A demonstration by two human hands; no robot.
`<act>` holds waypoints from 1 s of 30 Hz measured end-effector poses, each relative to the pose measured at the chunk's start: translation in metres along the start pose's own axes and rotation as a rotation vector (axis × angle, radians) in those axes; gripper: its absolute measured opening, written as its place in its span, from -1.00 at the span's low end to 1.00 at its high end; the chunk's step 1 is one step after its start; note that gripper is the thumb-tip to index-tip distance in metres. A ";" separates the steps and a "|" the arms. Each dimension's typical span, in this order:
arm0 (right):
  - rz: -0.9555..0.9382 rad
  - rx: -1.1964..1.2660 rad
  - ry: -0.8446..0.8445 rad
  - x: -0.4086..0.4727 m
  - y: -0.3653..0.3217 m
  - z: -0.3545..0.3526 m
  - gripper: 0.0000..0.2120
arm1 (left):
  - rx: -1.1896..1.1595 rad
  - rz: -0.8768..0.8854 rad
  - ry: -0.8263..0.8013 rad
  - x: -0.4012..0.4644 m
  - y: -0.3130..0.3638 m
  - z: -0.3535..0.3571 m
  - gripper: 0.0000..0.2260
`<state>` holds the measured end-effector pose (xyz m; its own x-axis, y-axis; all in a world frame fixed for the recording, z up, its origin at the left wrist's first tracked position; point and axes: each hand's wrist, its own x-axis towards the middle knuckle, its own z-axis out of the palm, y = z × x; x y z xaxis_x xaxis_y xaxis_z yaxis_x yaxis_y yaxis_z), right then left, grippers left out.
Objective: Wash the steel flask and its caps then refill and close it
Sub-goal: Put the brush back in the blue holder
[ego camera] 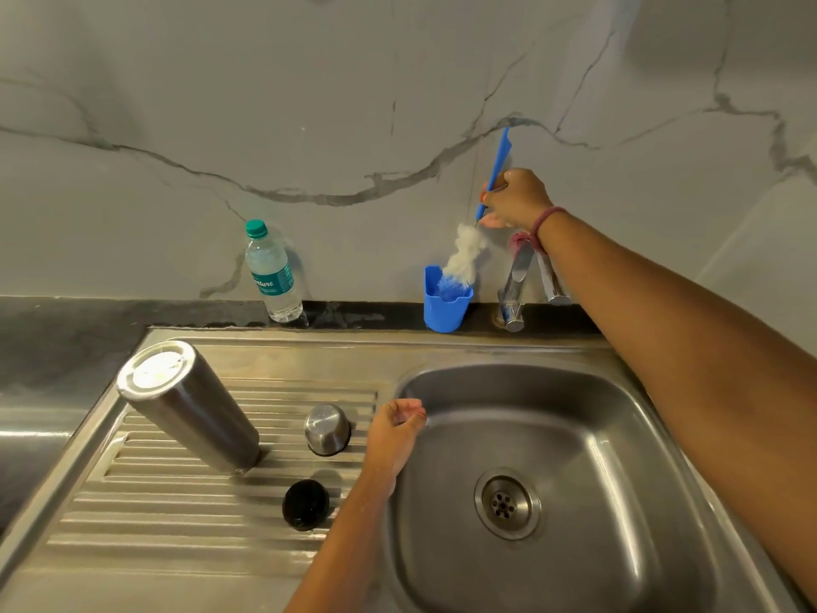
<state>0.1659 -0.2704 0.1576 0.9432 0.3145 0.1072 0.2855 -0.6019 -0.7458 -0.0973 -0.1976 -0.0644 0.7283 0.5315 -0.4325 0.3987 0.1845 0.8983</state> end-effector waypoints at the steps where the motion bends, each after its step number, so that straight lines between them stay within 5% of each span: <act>1: -0.005 -0.008 -0.004 0.001 0.000 0.001 -0.78 | 0.003 -0.001 0.000 0.000 -0.001 0.000 -0.88; 18: 0.083 0.289 0.003 -0.029 -0.011 -0.029 -0.80 | 0.072 0.087 0.008 -0.020 0.002 -0.003 -0.90; 25: -0.091 0.363 0.050 -0.114 -0.017 -0.053 -0.83 | 0.239 0.239 0.022 -0.053 -0.003 -0.005 -0.91; 30: -0.112 0.484 0.059 -0.194 0.012 -0.043 -0.89 | 0.377 0.327 -0.006 -0.077 -0.019 -0.008 -0.71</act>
<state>-0.0069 -0.3697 0.1562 0.9232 0.3071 0.2312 0.2875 -0.1523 -0.9456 -0.1654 -0.2352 -0.0479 0.8514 0.5071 -0.1340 0.3217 -0.3031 0.8970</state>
